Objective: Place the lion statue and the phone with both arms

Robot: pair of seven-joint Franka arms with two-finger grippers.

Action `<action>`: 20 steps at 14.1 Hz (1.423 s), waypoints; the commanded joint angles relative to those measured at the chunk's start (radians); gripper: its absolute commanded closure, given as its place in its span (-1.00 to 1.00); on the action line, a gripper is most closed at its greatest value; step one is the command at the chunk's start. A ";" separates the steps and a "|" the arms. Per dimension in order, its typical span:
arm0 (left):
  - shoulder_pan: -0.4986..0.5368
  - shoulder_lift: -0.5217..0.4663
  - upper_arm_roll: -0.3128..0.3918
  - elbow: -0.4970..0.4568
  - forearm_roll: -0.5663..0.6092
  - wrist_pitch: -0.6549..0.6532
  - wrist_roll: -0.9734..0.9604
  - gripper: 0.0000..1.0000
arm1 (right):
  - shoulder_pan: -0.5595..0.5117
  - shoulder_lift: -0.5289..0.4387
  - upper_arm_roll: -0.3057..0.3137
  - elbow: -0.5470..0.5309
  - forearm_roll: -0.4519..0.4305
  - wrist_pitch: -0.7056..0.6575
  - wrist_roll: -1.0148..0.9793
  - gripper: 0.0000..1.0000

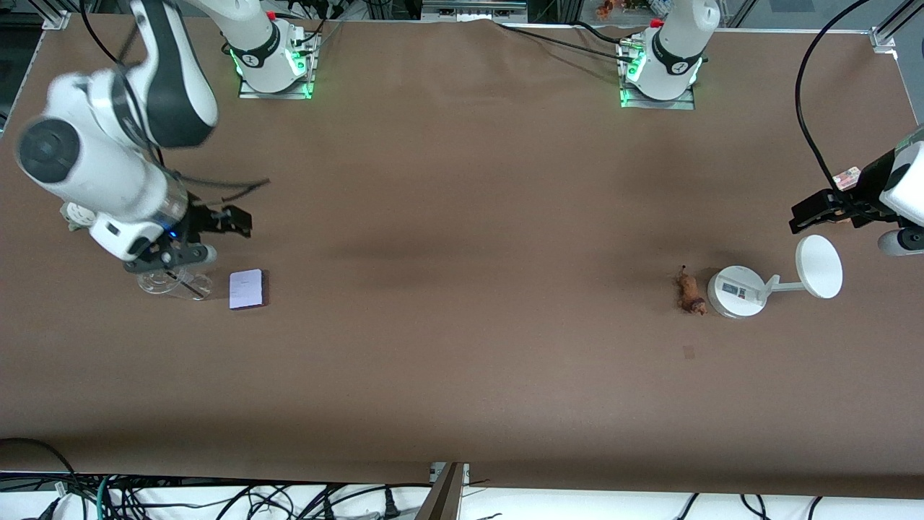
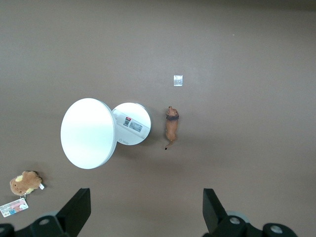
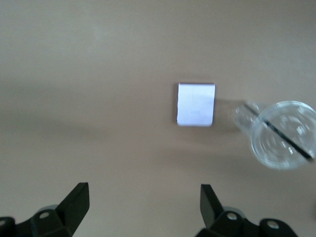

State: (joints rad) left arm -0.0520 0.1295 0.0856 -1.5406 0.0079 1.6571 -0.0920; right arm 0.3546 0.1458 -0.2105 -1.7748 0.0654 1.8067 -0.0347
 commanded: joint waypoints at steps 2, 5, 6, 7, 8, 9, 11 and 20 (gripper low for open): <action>0.011 0.018 -0.006 0.033 -0.013 -0.010 0.003 -1.00 | -0.003 0.009 0.003 0.233 0.002 -0.257 0.021 -0.98; 0.011 0.018 -0.006 0.033 -0.013 -0.010 0.003 -1.00 | -0.006 0.012 0.000 0.356 -0.013 -0.395 0.016 -0.99; 0.011 0.018 -0.006 0.033 -0.013 -0.008 0.003 -1.00 | -0.009 0.018 -0.003 0.394 -0.013 -0.439 0.015 -0.99; 0.011 0.018 -0.006 0.033 -0.013 -0.010 0.003 -1.00 | -0.016 0.020 -0.003 0.431 -0.012 -0.484 0.015 -0.99; 0.011 0.018 -0.006 0.033 -0.013 -0.010 0.003 -1.00 | -0.020 0.027 -0.007 0.458 -0.015 -0.522 0.015 -0.99; 0.011 0.018 -0.006 0.033 -0.013 -0.010 0.003 -1.00 | -0.020 0.031 -0.019 0.474 -0.016 -0.545 0.015 -0.99; 0.011 0.018 -0.006 0.034 -0.013 -0.010 0.003 -1.00 | -0.020 0.034 -0.030 0.492 -0.016 -0.575 0.015 -0.99; 0.012 0.018 -0.006 0.034 -0.020 -0.008 0.008 -1.00 | -0.014 0.035 -0.024 0.517 -0.027 -0.584 0.015 -0.99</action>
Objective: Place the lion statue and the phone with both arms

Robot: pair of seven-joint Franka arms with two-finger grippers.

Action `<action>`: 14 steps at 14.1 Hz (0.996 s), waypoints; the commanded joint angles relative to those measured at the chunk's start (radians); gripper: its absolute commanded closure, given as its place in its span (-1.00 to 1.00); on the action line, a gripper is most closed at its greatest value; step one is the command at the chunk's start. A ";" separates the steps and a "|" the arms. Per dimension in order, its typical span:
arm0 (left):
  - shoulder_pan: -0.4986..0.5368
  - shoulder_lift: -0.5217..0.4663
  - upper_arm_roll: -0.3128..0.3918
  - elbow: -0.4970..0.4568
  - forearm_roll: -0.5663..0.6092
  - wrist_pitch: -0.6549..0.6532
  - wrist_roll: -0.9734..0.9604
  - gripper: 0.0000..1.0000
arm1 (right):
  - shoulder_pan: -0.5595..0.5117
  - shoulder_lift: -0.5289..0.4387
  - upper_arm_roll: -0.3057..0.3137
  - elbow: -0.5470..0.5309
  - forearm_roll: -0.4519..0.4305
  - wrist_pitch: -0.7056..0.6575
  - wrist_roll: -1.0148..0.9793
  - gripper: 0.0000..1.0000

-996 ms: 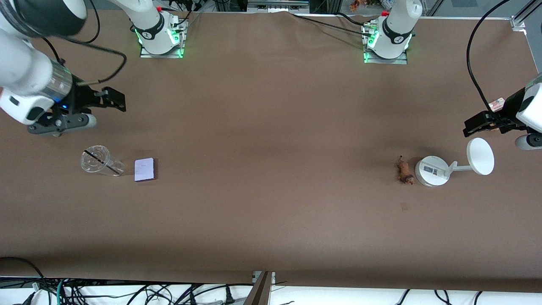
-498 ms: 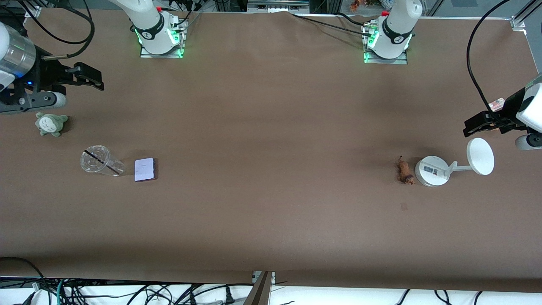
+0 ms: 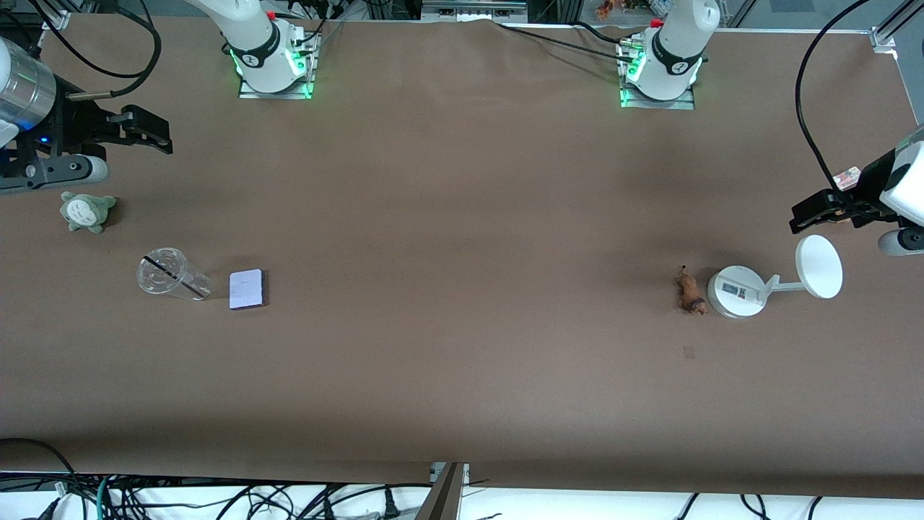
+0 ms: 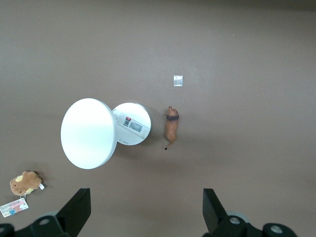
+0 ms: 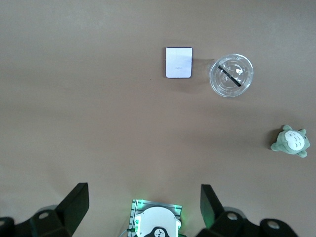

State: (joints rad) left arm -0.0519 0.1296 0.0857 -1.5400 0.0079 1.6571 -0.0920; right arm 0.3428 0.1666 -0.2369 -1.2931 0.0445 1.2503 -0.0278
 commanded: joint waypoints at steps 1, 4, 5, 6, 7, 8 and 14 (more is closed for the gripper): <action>0.012 0.016 -0.006 0.035 -0.020 -0.008 0.008 -1.00 | -0.002 0.014 0.004 0.031 -0.008 -0.023 0.008 -0.99; 0.007 0.018 -0.009 0.035 -0.020 -0.008 0.011 -1.00 | -0.121 -0.004 0.098 0.025 -0.003 -0.028 0.008 -0.99; 0.007 0.018 -0.009 0.035 -0.019 -0.008 0.012 -1.00 | -0.202 -0.016 0.176 0.014 -0.003 -0.026 0.011 -0.99; 0.010 0.018 -0.009 0.032 -0.019 -0.008 0.017 -1.00 | -0.264 -0.033 0.232 -0.011 -0.003 -0.019 0.011 -0.99; 0.010 0.018 -0.010 0.032 -0.022 -0.008 0.018 -1.00 | -0.298 -0.061 0.250 -0.049 -0.003 -0.014 0.017 -0.99; 0.009 0.018 -0.012 0.034 -0.022 -0.008 0.017 -1.00 | -0.309 -0.093 0.251 -0.095 -0.003 -0.002 0.019 -0.99; -0.005 0.016 -0.015 0.034 -0.023 -0.008 0.012 -1.00 | -0.312 -0.141 0.251 -0.207 -0.009 0.060 0.008 -0.99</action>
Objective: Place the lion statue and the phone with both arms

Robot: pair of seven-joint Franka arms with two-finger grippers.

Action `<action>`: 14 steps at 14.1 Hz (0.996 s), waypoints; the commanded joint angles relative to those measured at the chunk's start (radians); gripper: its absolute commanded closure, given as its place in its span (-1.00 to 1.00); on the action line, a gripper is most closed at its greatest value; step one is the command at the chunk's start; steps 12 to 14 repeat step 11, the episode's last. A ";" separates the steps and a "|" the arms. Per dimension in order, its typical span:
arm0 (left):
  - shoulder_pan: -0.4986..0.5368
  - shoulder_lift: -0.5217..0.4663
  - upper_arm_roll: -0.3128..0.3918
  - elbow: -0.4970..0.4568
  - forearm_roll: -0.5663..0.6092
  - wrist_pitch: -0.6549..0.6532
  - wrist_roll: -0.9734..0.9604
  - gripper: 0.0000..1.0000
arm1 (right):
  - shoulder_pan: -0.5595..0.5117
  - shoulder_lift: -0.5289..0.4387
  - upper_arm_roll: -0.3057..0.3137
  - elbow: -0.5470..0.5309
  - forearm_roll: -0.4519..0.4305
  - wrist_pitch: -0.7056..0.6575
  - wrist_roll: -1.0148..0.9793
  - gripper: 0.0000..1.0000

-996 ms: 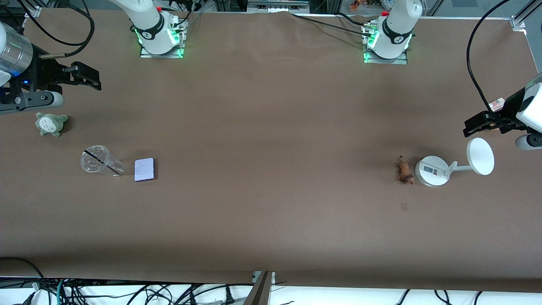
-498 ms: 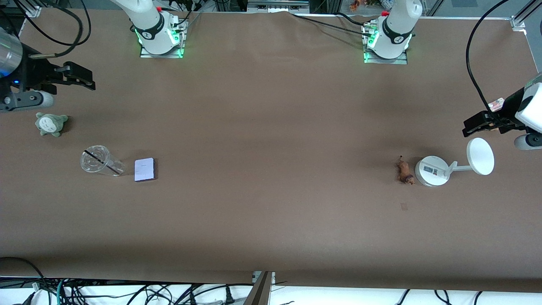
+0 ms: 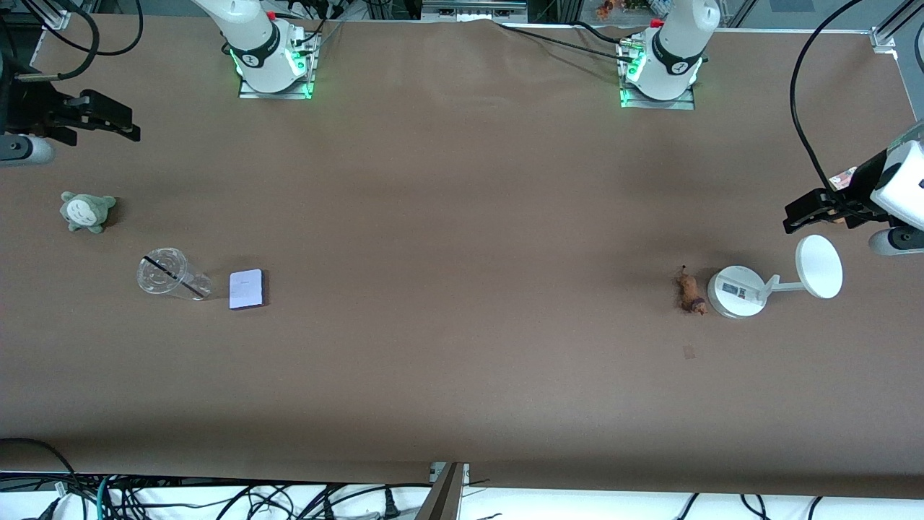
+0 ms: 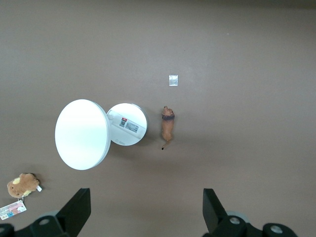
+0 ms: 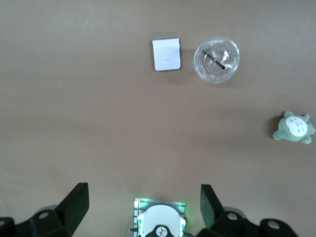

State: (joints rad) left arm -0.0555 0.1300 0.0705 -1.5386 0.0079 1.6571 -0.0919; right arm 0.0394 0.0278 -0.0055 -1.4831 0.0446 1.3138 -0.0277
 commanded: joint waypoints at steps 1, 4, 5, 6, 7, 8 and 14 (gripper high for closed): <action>-0.001 0.017 0.000 0.034 -0.022 -0.008 0.012 -1.00 | -0.009 0.007 0.019 -0.007 -0.012 -0.019 -0.001 -0.99; -0.003 0.016 -0.001 0.034 -0.023 -0.010 0.012 -1.00 | -0.007 0.007 0.019 -0.006 -0.006 -0.019 0.002 -0.99; -0.003 0.016 -0.001 0.034 -0.022 -0.010 0.012 -1.00 | -0.007 0.009 0.019 -0.006 -0.005 -0.018 0.002 -0.99; -0.003 0.017 -0.001 0.034 -0.022 -0.010 0.012 -1.00 | -0.006 0.012 0.021 -0.006 -0.005 -0.019 0.003 -0.99; -0.003 0.017 -0.001 0.034 -0.022 -0.010 0.012 -1.00 | -0.006 0.012 0.021 -0.005 -0.006 -0.019 0.002 -0.99; -0.003 0.017 -0.001 0.034 -0.022 -0.010 0.012 -1.00 | -0.007 0.014 0.021 -0.006 -0.006 -0.019 0.000 -0.99; -0.003 0.016 -0.001 0.034 -0.022 -0.010 0.012 -1.00 | -0.007 0.014 0.019 -0.006 -0.005 -0.016 -0.001 -0.99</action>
